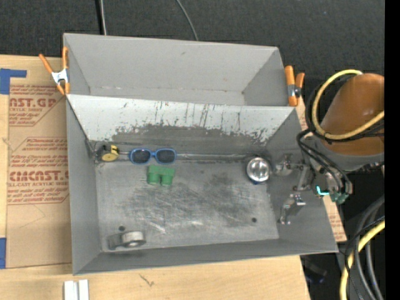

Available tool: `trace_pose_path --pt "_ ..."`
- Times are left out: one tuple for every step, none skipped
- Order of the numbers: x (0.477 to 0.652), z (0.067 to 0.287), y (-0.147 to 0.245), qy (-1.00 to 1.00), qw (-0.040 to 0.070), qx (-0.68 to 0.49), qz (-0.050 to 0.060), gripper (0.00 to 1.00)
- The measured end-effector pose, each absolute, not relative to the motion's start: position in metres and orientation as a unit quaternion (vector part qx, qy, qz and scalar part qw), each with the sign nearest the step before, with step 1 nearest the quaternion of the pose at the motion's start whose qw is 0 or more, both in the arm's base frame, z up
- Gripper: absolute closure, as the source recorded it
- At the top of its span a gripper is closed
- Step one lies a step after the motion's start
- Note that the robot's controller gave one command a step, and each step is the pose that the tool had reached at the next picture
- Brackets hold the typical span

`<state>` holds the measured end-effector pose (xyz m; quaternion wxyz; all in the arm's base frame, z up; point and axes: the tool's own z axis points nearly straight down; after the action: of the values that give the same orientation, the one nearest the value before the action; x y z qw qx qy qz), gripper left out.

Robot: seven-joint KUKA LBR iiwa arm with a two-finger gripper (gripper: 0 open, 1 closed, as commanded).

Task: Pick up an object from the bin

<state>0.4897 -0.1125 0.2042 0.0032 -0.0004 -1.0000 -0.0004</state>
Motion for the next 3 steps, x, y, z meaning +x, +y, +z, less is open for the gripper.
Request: trace_pose_path --pt "0.48 0.089 -0.077 -0.999 -0.001 0.053 -0.001 0.0" --pt "0.527 0.078 -0.04 -1.0 -0.002 0.017 -0.001 0.0" --pt "0.492 0.074 0.014 -0.996 -0.01 -0.088 0.0 0.0"
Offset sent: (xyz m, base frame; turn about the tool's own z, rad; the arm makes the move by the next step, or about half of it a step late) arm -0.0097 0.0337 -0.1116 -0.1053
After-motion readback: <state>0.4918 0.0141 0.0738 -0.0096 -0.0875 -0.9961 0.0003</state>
